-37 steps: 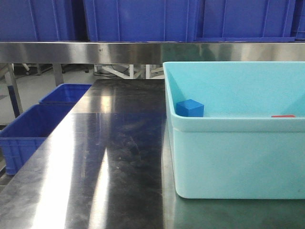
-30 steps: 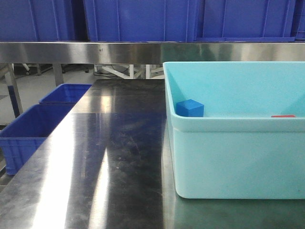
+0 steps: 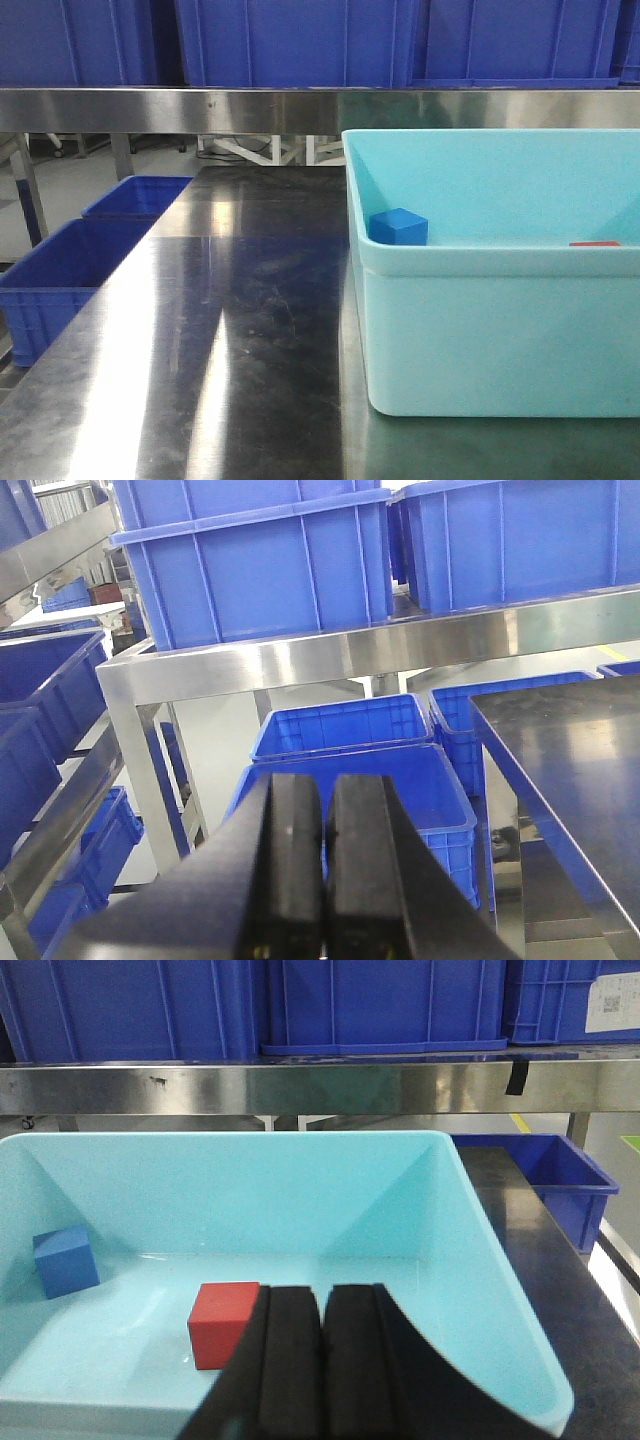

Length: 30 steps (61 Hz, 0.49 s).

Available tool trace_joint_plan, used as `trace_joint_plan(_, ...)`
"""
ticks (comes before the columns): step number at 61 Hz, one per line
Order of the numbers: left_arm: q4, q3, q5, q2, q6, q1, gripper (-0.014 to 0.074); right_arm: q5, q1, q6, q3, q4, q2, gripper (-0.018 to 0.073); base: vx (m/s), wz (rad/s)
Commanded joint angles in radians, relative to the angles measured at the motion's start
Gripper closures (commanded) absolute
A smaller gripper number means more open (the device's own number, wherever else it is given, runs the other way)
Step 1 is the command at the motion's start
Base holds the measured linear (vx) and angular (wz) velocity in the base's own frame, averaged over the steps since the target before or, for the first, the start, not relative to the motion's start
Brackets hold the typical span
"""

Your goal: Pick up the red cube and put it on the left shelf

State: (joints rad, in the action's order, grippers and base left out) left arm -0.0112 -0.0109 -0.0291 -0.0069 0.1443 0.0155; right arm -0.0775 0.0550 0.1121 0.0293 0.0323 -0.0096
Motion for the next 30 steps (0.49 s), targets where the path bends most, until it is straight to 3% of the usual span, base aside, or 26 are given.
trace_joint_plan(1, -0.005, -0.022, 0.09, 0.008, 0.001, 0.005, 0.0491, 0.094, -0.003, -0.01, -0.025, 0.013, -0.019, 0.0501, 0.0, 0.0)
trace_joint_plan(30, -0.005, -0.022, 0.09, 0.008, 0.001, 0.005, 0.0491, 0.096, -0.003, -0.01, -0.025, 0.013, -0.019, 0.0501, 0.0, 0.0)
